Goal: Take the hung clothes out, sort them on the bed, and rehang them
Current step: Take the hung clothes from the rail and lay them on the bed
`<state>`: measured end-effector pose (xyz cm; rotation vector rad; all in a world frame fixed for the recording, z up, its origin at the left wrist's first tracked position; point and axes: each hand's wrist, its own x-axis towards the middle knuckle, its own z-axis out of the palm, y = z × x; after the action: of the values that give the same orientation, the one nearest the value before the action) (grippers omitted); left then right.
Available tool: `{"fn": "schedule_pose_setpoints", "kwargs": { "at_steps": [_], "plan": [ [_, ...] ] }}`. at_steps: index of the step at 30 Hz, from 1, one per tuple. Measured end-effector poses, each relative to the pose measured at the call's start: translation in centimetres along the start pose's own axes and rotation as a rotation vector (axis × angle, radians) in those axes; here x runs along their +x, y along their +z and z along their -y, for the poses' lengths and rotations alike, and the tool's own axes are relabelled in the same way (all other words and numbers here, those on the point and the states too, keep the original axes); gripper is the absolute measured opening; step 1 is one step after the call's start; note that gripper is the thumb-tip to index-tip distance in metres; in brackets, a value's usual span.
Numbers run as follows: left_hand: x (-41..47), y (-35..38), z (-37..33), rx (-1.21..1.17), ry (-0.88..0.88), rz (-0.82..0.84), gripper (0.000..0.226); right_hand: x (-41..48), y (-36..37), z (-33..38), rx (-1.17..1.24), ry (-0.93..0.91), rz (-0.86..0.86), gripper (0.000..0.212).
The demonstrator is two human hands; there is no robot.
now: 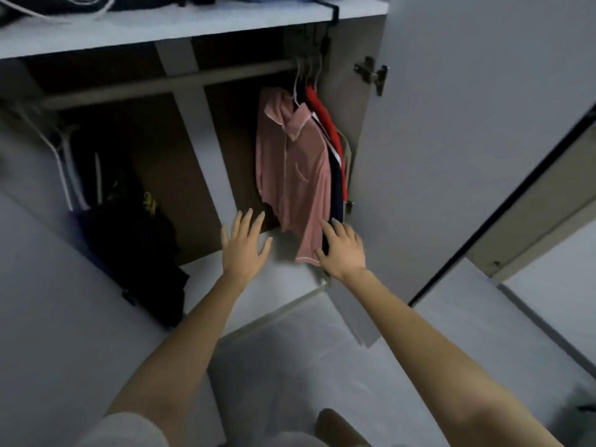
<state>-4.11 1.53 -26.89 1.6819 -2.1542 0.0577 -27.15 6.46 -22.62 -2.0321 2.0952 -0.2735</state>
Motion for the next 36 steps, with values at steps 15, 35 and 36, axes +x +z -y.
{"fn": "schedule_pose_setpoints", "kwargs": {
  "at_steps": [15,35,36],
  "plan": [
    [9.8,-0.2,10.3,0.117,-0.417,-0.092,0.06,22.2,-0.3,7.7,-0.019,-0.352,0.093,0.07],
    [22.0,2.9,12.8,0.058,-0.395,-0.104,0.06,38.2,-4.3,5.3,-0.021,-0.067,-0.219,0.083],
    [22.4,2.8,12.9,0.048,-0.382,-0.106,0.062,38.5,-4.4,5.3,-0.006,-0.052,-0.237,0.082]
  ]
}}
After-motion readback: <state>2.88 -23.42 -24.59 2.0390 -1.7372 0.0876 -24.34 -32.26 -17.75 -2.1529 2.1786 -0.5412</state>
